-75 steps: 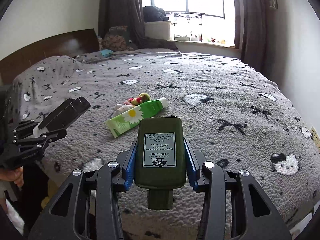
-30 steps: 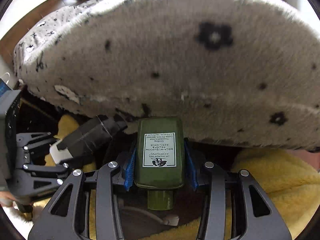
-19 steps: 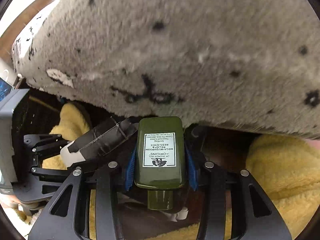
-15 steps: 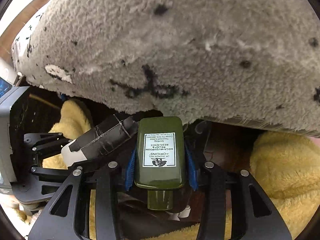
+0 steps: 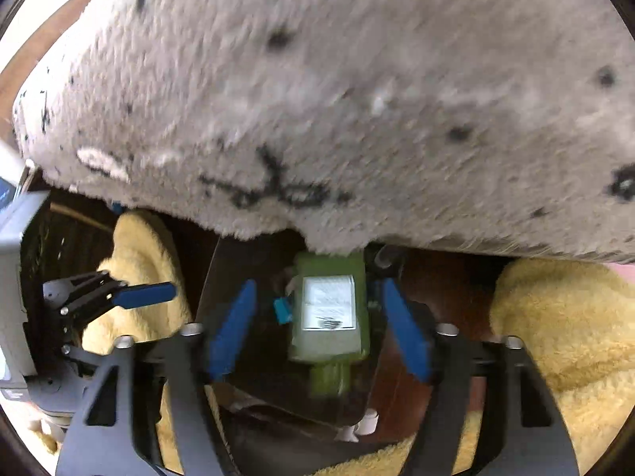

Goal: Collect trash
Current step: 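Open both tools to drop the bottle and box into the bin, then raise both tools back over the bed toward the remaining items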

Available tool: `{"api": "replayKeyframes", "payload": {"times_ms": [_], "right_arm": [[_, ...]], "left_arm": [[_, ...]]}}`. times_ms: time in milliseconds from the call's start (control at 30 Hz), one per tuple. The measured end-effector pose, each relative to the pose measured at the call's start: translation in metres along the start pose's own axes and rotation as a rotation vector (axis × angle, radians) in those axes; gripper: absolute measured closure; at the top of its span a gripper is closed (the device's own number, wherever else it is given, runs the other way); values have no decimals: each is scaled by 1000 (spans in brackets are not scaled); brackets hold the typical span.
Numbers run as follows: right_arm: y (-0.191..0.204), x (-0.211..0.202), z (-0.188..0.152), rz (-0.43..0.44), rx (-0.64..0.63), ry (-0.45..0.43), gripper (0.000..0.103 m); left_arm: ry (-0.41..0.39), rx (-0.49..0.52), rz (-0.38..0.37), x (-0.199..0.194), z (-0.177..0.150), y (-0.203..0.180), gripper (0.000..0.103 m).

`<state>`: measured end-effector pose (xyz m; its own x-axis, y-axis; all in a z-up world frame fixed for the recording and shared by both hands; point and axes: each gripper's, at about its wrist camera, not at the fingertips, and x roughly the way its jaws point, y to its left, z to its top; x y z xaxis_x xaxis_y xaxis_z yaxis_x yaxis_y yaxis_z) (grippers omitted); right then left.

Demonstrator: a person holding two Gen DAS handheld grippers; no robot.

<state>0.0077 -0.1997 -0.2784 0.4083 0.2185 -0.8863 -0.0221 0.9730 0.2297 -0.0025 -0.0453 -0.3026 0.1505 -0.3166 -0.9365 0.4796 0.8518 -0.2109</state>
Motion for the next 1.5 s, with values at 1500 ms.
{"api": "replayKeyframes", "payload": {"times_ms": [1500], "right_arm": [[3,-115,270,-99,23,-382,8]], "left_arm": [[-500,52,201,-184,206,38,14]]}}
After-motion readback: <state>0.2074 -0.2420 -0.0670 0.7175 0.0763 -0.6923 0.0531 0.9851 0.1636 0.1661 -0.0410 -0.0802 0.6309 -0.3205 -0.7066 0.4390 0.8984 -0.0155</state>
